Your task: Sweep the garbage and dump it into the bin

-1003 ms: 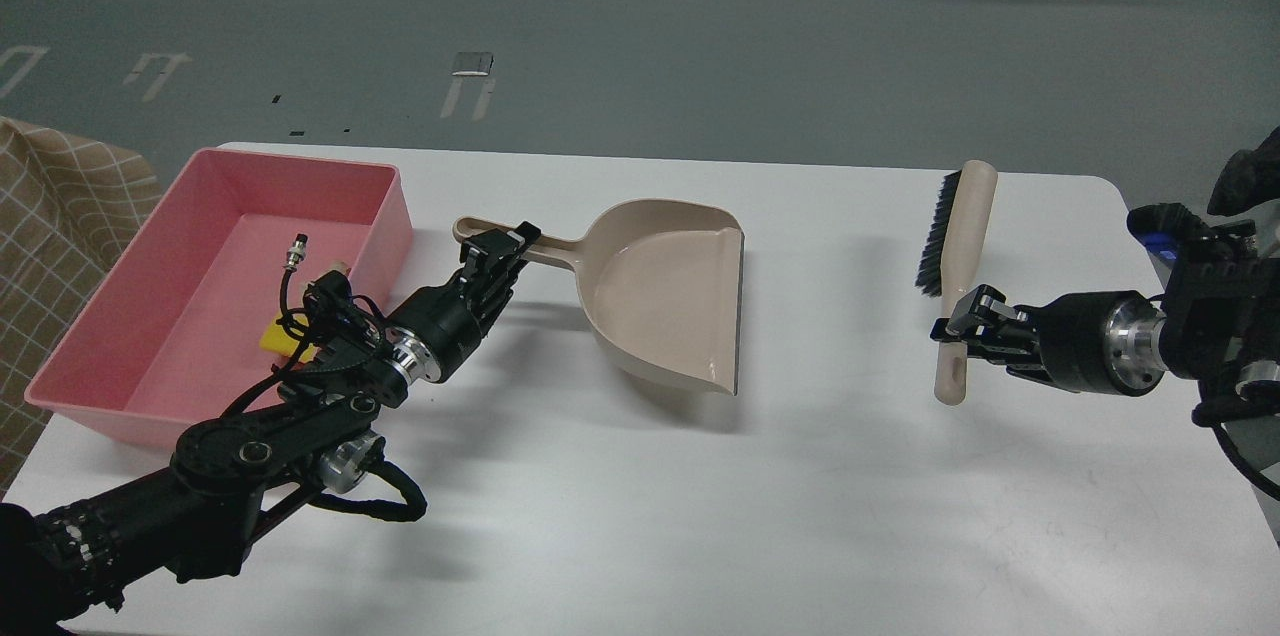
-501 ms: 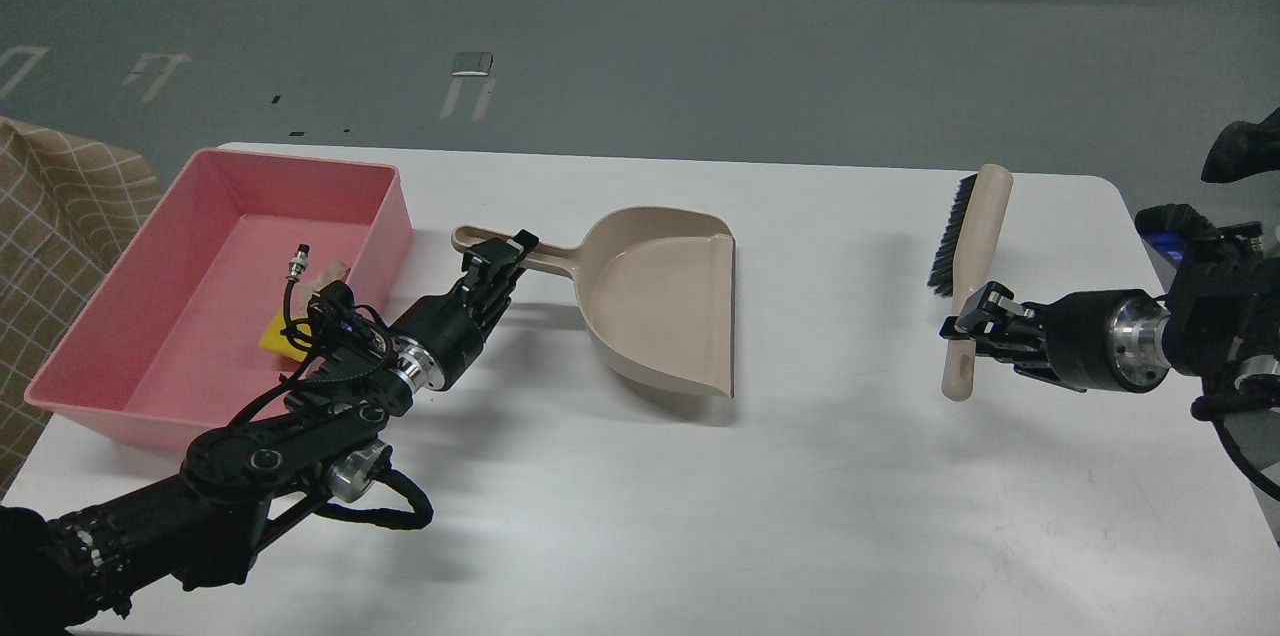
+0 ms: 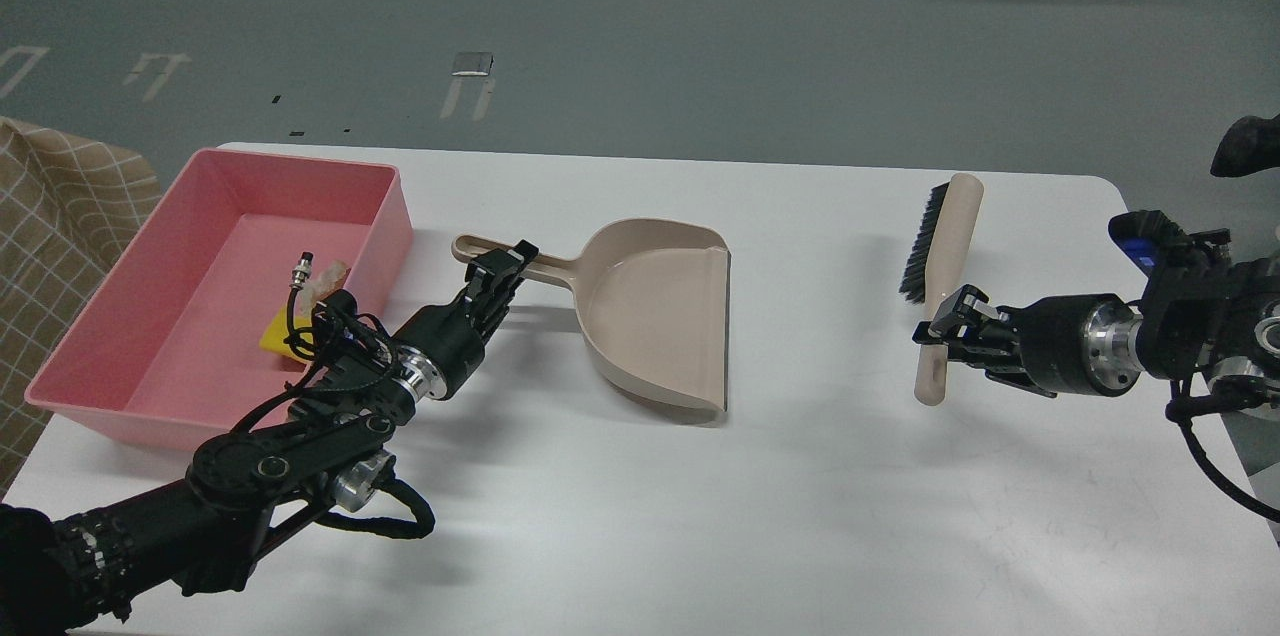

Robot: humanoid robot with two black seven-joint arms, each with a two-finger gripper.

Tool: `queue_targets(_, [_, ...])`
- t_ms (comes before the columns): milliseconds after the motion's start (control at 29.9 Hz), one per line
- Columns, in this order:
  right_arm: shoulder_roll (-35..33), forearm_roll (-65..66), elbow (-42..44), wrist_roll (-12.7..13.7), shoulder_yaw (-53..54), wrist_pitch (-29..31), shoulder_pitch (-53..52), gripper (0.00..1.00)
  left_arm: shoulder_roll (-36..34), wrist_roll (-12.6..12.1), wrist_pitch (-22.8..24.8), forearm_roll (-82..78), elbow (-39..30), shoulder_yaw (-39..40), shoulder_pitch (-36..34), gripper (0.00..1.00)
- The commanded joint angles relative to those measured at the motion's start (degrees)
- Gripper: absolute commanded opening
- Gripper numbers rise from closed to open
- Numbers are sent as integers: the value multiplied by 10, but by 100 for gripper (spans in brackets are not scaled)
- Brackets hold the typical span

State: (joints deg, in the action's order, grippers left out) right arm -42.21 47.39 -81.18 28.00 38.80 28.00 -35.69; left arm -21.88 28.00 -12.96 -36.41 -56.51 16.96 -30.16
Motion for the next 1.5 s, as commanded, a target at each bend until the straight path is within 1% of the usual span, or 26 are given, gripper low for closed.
queue_targets(0, [0, 0, 1, 0, -8, 0, -1, 0, 0, 0, -3, -1, 0, 0, 1, 0])
queue_targets(267, [4, 0, 2, 0, -10, 0, -1, 0, 1, 0, -3, 0, -2, 1, 1, 0])
queue_targets(301, [4, 0, 2, 0, -10, 0, -1, 0, 1, 0, -3, 0, -2, 1, 1, 1])
queue_targets(334, [4, 0, 2, 0, -10, 0, -1, 0, 2, 0, -3, 0, -2, 1, 1, 11])
queue_targets(468, [4, 0, 2, 0, -10, 0, 0, 0, 5, 0, -3, 1, -4, 1, 2, 25])
queue_targets(501, [4, 0, 2, 0, -10, 0, 0, 0, 7, 0, -3, 1, -4, 1, 2, 28])
queue_targets(535, [5, 0, 3, 0, -10, 0, 0, 0, 10, 0, -3, 1, -4, 1, 2, 32])
queue_targets(568, [4, 0, 3, 0, -10, 0, 0, 0, 12, 0, -3, 1, -4, 2, 1, 39])
queue_targets(602, [4, 0, 3, 0, -10, 0, 0, 0, 12, 0, -3, 1, -4, 2, 1, 39])
queue_targets(635, [5, 0, 5, 0, -11, 0, 0, 0, 12, 0, -5, 1, -6, 3, 2, 50])
queue_targets(669, [4, 0, 6, 0, -11, 0, 0, 0, 12, 0, -5, 1, -6, 4, 2, 55])
queue_targets(735, [4, 0, 7, 0, -10, 0, 0, 0, 11, 0, -13, 2, -9, 2, 2, 67])
queue_targets(769, [4, 0, 7, 0, -10, 0, 0, 0, 11, 0, -13, 1, -10, 2, 2, 71])
queue_targets(802, [4, 0, 7, 0, -10, 0, 0, 0, 11, 0, -13, 1, -10, 2, 2, 71])
queue_targets(869, [4, 0, 6, 0, -10, 0, 0, 0, 11, 0, -13, 1, -11, 2, 2, 79])
queue_targets(903, [5, 0, 6, 0, -10, 0, 0, 0, 11, 0, -13, 1, -11, 2, 2, 91])
queue_targets(936, [4, 0, 6, 0, -10, 0, 0, 0, 11, 0, -13, 1, -13, 2, 3, 94])
queue_targets(1070, [4, 0, 6, 0, -11, 0, 0, 1, 9, 0, -13, 2, -21, 2, 3, 95])
queue_targets(1136, [4, 0, 6, 0, -11, 0, 0, 6, 9, 0, -13, 2, -23, 2, 3, 96])
queue_targets(1170, [4, 0, 5, 0, -11, 0, 1, 7, 8, 0, -13, 2, -25, 2, 3, 96])
queue_targets(1203, [4, 0, 5, 0, -11, 0, 1, 8, 8, 0, -13, 2, -25, 2, 4, 98])
queue_targets(1337, [5, 0, 5, 0, -11, 0, 4, 8, 8, 0, -13, 2, -28, 2, 12, 98])
queue_targets(1404, [5, 0, 5, 0, -11, 0, 4, 14, 1, 0, -13, 3, -45, 2, 14, 98])
queue_targets(1471, [5, 0, 6, 0, -12, 0, 4, 14, -2, 0, -14, 3, -59, 3, 19, 98])
